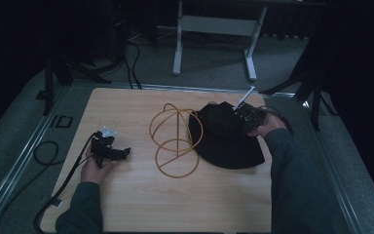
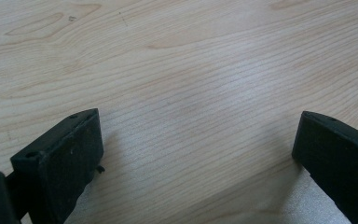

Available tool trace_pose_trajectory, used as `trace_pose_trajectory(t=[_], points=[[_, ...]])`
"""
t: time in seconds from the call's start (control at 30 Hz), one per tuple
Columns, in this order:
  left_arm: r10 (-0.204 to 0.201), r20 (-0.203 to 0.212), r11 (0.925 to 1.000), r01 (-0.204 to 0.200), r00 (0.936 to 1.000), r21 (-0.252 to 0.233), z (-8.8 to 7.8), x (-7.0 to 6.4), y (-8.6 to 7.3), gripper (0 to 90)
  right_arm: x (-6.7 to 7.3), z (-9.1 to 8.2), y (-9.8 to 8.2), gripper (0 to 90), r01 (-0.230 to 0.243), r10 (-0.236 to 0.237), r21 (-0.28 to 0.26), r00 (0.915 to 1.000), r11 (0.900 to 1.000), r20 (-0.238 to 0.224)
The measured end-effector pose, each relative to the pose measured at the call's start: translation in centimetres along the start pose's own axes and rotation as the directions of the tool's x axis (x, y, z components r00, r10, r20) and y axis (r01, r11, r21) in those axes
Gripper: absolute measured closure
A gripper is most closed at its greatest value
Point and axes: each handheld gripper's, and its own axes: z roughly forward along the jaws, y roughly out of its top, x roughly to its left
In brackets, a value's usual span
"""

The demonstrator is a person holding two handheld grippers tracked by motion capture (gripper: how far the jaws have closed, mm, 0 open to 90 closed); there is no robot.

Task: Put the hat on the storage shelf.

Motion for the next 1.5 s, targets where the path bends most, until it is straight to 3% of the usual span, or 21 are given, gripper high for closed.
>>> trace_pose_trajectory(t=[0.7,1.5], points=[[-0.001,0.000,1.0000,0.001,1.0000,-0.002,0.0,0.0,0.0,2.0,-0.7,-3.3,-2.0,85.1,-0.022,0.019,-0.147,0.9996,0.989,-0.021],[-0.001,0.001,1.0000,0.001,1.0000,0.000,0.0,0.0,0.0,2.0,-1.0,-6.1,-3.8,85.1,-0.013,0.010,-0.231,0.9998,0.973,-0.015]])
